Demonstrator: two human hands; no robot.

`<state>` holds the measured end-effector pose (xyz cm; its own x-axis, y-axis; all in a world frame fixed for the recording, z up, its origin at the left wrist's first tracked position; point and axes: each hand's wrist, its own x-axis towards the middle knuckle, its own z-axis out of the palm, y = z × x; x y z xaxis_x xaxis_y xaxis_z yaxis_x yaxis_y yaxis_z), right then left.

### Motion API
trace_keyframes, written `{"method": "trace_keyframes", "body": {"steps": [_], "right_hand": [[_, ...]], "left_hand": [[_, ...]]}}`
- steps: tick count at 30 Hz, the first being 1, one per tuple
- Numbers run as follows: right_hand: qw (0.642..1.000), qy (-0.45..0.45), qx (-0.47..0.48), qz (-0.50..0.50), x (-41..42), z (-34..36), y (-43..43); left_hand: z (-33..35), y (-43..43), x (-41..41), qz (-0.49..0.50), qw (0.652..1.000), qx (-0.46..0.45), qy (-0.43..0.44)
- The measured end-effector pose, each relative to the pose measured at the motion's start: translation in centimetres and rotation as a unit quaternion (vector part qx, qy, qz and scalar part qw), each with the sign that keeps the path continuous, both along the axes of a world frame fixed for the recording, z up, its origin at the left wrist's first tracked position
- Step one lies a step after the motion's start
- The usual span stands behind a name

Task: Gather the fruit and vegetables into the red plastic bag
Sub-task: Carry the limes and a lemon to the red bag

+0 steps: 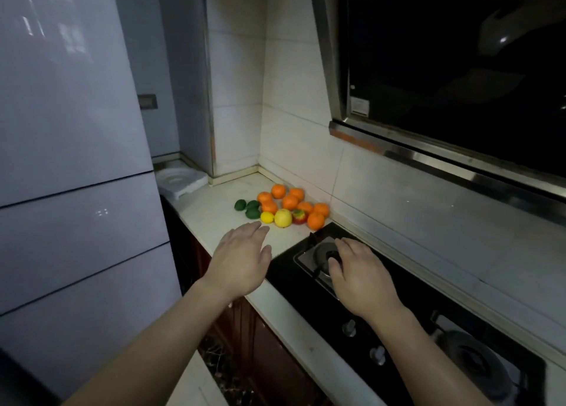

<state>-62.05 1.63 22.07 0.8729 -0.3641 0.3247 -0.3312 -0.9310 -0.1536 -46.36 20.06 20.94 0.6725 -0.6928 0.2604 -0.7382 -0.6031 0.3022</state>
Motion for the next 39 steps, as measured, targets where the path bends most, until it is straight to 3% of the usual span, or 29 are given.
{"method": "trace_keyframes", "body": {"steps": [11,19,34,39], "right_hand": [[1.000,0.001,0.014,-0.013,16.9,-2.0,5.2],[0.997,0.029,0.037,-0.060,24.1,-3.2,6.5],[0.994,0.005,0.087,-0.066,37.9,-8.1,-2.0],[0.992,0.038,0.104,-0.063,42.5,-10.4,-6.8]], "left_hand": [[-0.3,5.0,17.5,-0.023,1.000,0.007,-0.003],[-1.0,5.9,26.1,-0.063,0.998,0.016,0.001],[-5.6,-4.7,39.2,-0.098,0.994,0.042,0.006],[-8.1,-9.8,43.6,-0.109,0.992,0.062,0.028]]}}
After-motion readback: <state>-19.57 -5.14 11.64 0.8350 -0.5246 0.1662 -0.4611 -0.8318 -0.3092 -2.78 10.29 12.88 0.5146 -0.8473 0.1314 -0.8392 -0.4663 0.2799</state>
